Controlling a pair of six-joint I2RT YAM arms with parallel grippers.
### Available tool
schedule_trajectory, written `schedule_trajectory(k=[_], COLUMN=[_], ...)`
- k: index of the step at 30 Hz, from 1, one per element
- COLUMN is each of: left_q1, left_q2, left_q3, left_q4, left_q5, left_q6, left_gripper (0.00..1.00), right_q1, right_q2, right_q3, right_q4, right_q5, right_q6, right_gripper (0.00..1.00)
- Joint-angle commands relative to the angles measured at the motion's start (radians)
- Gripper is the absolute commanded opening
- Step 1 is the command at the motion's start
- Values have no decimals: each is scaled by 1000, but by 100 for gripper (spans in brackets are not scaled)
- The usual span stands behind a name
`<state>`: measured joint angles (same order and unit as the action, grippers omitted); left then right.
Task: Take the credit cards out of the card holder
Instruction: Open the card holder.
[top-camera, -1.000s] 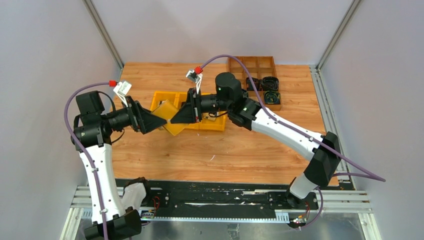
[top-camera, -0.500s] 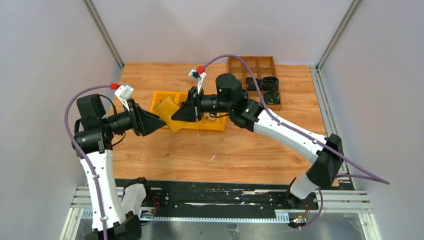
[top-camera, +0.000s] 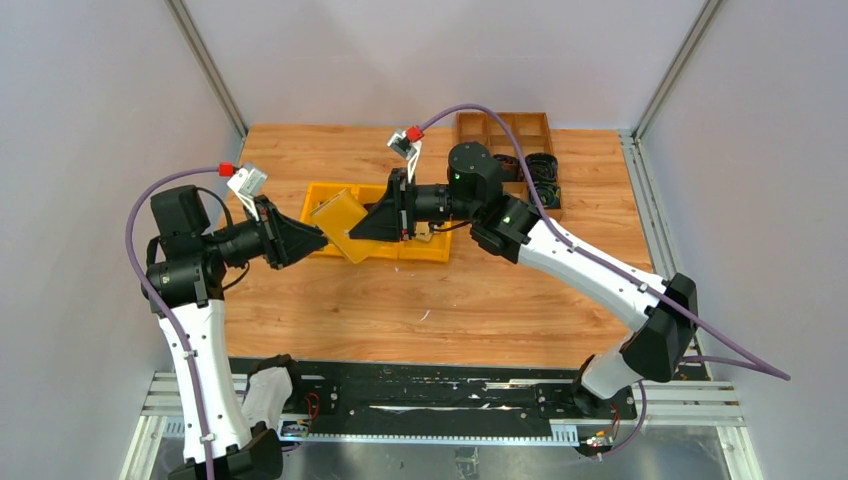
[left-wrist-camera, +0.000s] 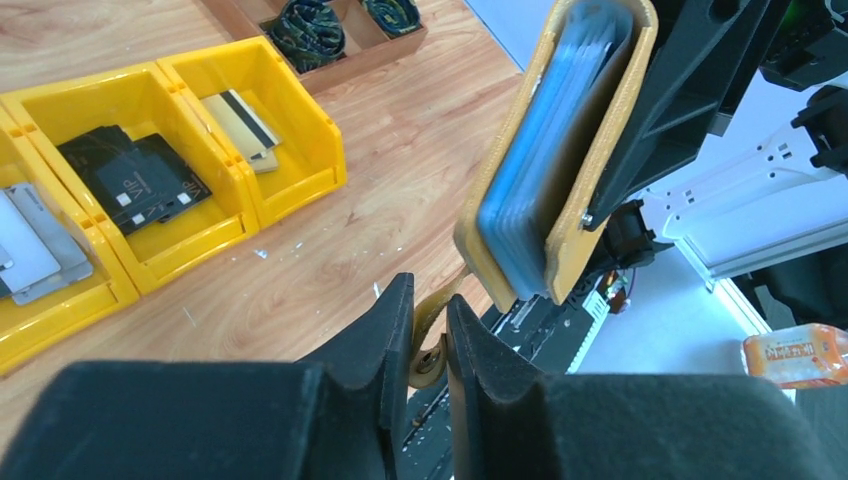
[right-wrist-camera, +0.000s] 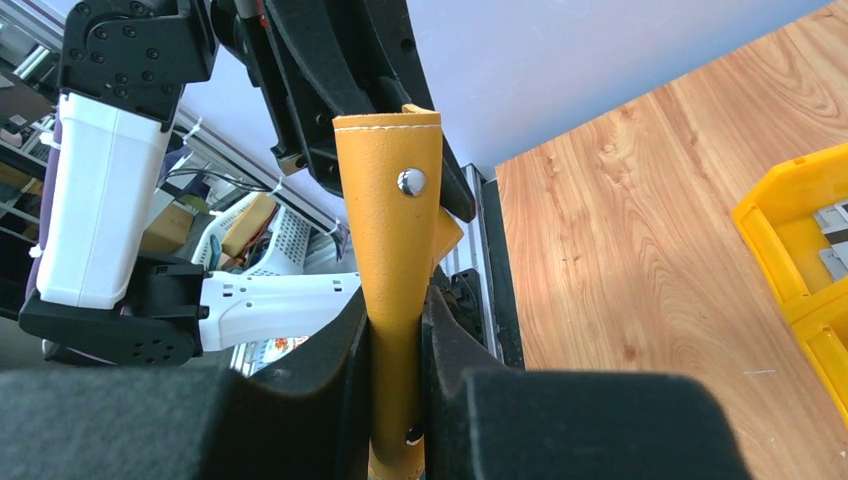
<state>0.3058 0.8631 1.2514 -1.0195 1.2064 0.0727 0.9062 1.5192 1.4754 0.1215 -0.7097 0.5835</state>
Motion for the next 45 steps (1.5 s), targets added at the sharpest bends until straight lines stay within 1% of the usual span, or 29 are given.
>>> schedule_trajectory(k=[1, 5, 7, 8, 10, 15, 22, 27, 30, 32, 33, 34, 35, 36, 37, 39, 40, 41, 45], left_q1=[-5, -4, -4, -5, -5, -4, -4, -5, -5, -4, -4, -5, -4, -4, -5, -5, -5, -5, -4], left_q2=[-5, -9, -9, -10, -15, -21, -2, 4, 1, 3, 4, 4, 3, 2, 0, -3, -5, -10, -40], left_q3=[13, 6, 0, -7, -14, -33, -30, -22, -8, 1, 4, 8, 11, 16, 24, 41, 50, 61, 95], left_q4=[1, 0, -1, -2, -2, 2, 1, 2, 1, 1, 1, 1, 0, 0, -1, -1, -1, -1, 0], left_q5=[-14, 37, 94, 134, 158, 176, 271, 306, 306, 306, 301, 290, 269, 243, 218, 169, 143, 113, -20], left_q6=[25, 27, 21, 20, 21, 30, 7, -6, -1, 2, 4, 9, 13, 20, 29, 41, 49, 59, 123], left_gripper=[20, 21, 26, 31, 35, 35, 38, 36, 30, 22, 17, 12, 8, 4, 1, 0, 0, 0, 0], right_q1=[-21, -21, -21, -21, -21, -21, -21, -21, -21, -21, -21, -22, -26, -33, -39, -52, -56, -58, -59], right_q2=[-52, -46, -35, -28, -17, -11, 14, 28, 28, 29, 31, 33, 35, 37, 41, 47, 49, 49, 37], right_q3=[-29, -46, -57, -65, -77, -92, -112, -123, -121, -117, -112, -109, -105, -103, -102, -102, -100, -99, -115], right_q4=[118, 177, 212, 237, 290, 372, 438, 468, 460, 445, 434, 421, 405, 386, 372, 348, 325, 301, 238], right_q5=[-55, -81, -84, -90, -103, -128, -149, -152, -157, -158, -158, -158, -158, -153, -146, -131, -118, -101, -34], right_q6=[49, 94, 124, 150, 190, 241, 301, 328, 321, 311, 307, 299, 291, 285, 283, 279, 263, 245, 170], right_gripper=[5, 5, 6, 6, 6, 6, 6, 6, 6, 11, 17, 26, 37, 47, 54, 67, 71, 74, 78])
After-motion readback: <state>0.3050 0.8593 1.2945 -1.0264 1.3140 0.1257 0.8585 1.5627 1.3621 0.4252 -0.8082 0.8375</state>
